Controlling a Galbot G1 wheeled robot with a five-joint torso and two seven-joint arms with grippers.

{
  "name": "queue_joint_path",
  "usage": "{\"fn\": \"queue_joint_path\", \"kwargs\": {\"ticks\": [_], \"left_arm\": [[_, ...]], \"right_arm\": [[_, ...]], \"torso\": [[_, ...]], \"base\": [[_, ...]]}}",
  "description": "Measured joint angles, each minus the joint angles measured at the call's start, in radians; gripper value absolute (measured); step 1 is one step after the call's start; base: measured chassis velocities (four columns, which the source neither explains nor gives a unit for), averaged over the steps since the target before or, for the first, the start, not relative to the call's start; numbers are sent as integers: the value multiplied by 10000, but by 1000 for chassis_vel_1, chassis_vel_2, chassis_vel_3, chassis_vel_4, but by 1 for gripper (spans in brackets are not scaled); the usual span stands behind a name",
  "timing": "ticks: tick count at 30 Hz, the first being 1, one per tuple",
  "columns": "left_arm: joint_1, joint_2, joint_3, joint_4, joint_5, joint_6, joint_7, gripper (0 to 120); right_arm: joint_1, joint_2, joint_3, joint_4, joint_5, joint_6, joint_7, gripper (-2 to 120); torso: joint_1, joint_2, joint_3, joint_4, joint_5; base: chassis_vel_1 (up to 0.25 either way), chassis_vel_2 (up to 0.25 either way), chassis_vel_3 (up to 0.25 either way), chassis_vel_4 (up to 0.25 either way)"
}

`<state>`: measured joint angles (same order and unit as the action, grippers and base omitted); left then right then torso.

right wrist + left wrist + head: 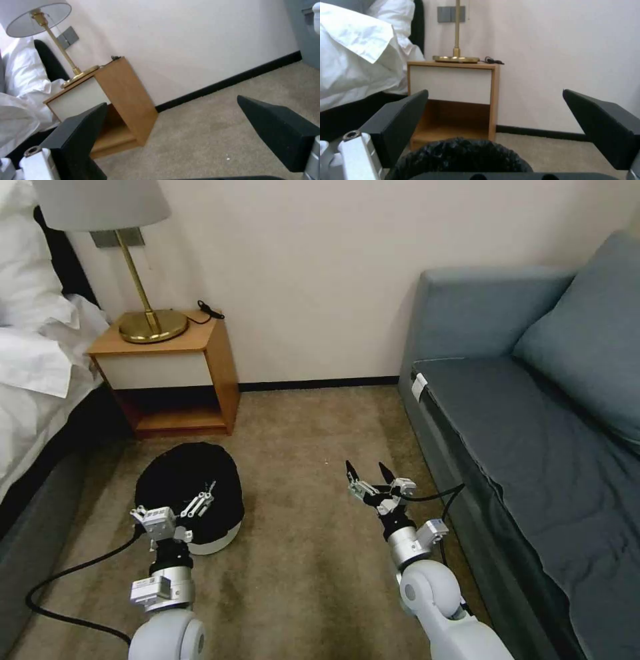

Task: Pick up the trash bin, then pick up the garbage on the floor and place it into the trash bin.

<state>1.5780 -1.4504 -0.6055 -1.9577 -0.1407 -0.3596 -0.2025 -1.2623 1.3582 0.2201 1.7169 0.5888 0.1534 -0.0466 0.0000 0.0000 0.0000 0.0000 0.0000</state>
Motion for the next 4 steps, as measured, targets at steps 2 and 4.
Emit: {"fn": "queue_joint_path", "kwargs": {"ticks": [2,4], "left_arm": [[-2,0,-1,1,-2,4,-4,100],[-2,0,-2,3,-4,8,-8,100]], "right_arm": [[3,-1,-2,-1,0,-1,0,100],[6,-2,-3,-3,0,-3,0,100]], "torso": [[0,0,0,0,0],[0,0,0,0,0]], "base": [[0,0,0,0],[0,0,0,0]]}}
